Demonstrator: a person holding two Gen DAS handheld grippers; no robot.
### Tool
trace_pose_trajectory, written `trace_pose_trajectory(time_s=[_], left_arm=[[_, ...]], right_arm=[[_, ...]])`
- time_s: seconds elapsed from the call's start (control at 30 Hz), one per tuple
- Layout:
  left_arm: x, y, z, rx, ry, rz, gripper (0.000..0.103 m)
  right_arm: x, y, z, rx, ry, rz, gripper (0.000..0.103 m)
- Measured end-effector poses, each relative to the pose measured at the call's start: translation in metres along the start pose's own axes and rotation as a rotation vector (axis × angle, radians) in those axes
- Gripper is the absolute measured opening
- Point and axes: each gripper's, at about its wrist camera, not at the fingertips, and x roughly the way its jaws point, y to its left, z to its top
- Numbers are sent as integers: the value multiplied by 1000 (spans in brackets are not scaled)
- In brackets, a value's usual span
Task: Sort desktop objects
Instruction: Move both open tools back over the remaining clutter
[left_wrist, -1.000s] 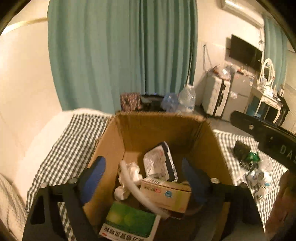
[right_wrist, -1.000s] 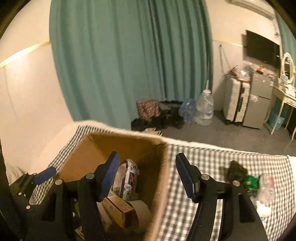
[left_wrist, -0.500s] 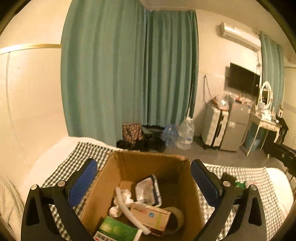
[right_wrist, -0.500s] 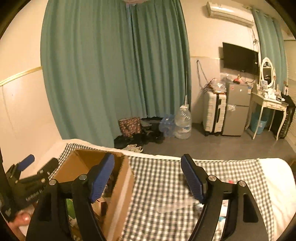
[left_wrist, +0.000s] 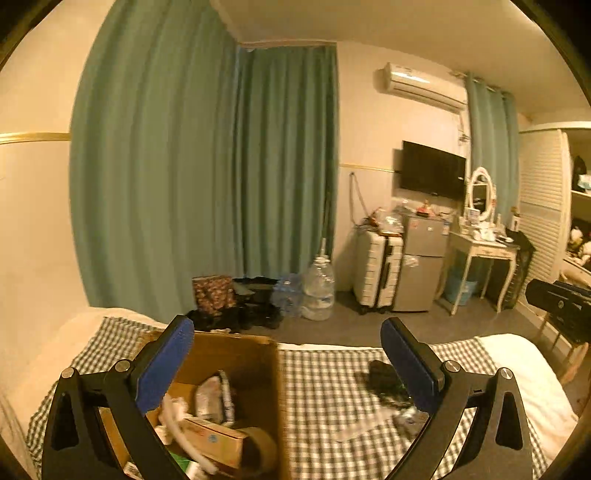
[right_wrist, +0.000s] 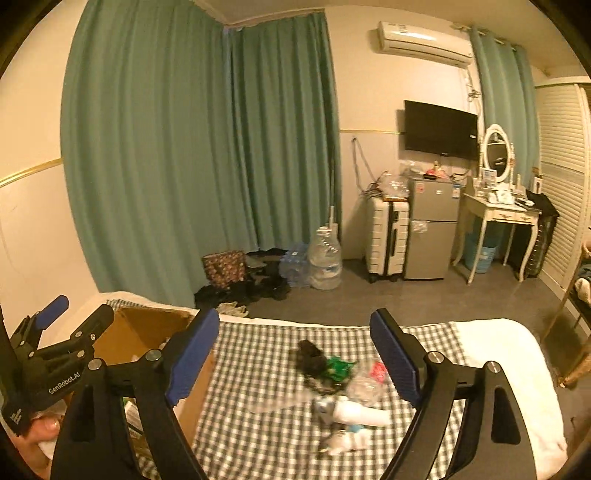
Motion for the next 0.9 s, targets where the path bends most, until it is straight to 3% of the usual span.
trace_pose_trajectory(time_s=[0.37,0.73,0.9], left_arm=[[3,-47,-5,40,0,-46,103],[14,-71,-14,66,11,-49,103],[23,-85,-23,80,21,-69,103]], right_arm=[[-19,-62,-5,65,-7,-68,88],[-19,-99,-23,84,8,-80,88],[-8,-109,-42,84,44,-88,94]])
